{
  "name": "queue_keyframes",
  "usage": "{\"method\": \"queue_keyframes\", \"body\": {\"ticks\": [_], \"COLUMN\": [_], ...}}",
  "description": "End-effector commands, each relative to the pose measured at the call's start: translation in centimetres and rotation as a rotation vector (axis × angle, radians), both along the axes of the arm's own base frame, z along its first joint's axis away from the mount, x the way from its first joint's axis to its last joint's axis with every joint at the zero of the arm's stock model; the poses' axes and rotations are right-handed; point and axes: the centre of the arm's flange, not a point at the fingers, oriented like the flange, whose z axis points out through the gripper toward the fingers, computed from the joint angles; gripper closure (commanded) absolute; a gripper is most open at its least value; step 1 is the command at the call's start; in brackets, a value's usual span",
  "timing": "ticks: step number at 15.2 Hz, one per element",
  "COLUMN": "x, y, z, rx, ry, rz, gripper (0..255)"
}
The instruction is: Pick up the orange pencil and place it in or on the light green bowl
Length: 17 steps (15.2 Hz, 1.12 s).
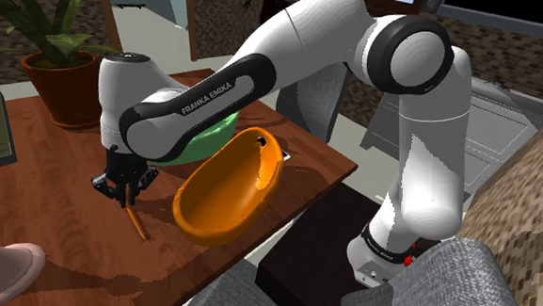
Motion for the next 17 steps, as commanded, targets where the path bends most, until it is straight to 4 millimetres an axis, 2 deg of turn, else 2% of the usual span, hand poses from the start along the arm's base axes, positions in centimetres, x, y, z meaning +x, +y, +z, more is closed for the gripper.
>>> {"method": "queue_keyframes", "body": {"ticks": [1,3,17], "x": [0.0,0.0,0.0], "y": [0.0,0.0,0.0], "z": [-0.1,-0.1,7.3], "rx": [0.000,0.000,0.000], "ry": [0.001,0.001,0.001], "rz": [0.000,0.000,0.000], "gripper": [255,255,255]}}
